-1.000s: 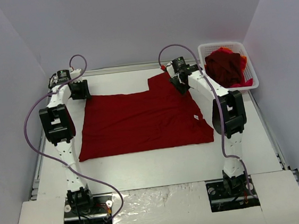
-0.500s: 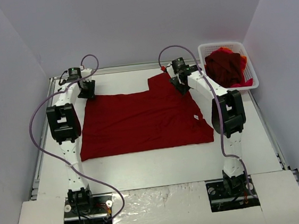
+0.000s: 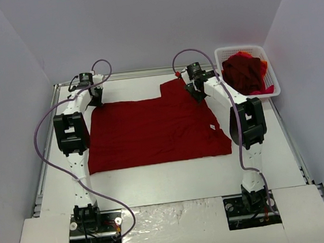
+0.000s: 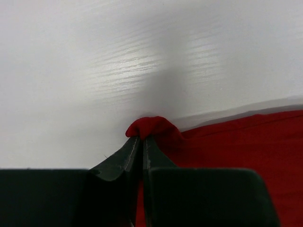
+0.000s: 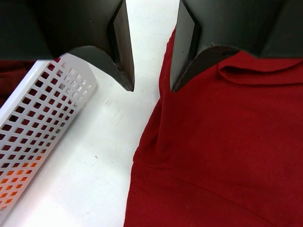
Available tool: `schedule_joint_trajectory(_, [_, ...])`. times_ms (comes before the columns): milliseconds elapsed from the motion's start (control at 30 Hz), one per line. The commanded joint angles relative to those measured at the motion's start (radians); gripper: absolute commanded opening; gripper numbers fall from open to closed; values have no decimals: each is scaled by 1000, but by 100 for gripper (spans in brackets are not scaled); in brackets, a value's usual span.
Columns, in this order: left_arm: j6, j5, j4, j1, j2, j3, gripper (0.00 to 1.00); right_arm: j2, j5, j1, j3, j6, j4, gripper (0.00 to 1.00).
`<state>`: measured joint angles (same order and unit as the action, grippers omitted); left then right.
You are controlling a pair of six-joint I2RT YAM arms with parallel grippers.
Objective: Fold and stack the t-shirts
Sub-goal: Grap the side of the flattened tshirt furthest away from the robot with both arms
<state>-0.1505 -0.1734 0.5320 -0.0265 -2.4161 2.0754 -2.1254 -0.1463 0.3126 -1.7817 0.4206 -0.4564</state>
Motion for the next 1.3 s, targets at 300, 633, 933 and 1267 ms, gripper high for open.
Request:
schedule_joint_trajectory(300, [9, 51, 36, -4, 68, -118, 2, -83, 109, -41, -237, -62, -19, 39])
schedule_joint_trajectory(633, [25, 74, 22, 3, 127, -182, 2, -306, 281, -79, -518, -78, 15, 51])
schedule_joint_trajectory(933, [25, 84, 22, 8, 156, -227, 2, -424, 379, -87, -576, -114, 205, 56])
schedule_joint_trajectory(1267, [26, 100, 17, 10, 153, -215, 2, -530, 343, -87, -660, -114, 288, 70])
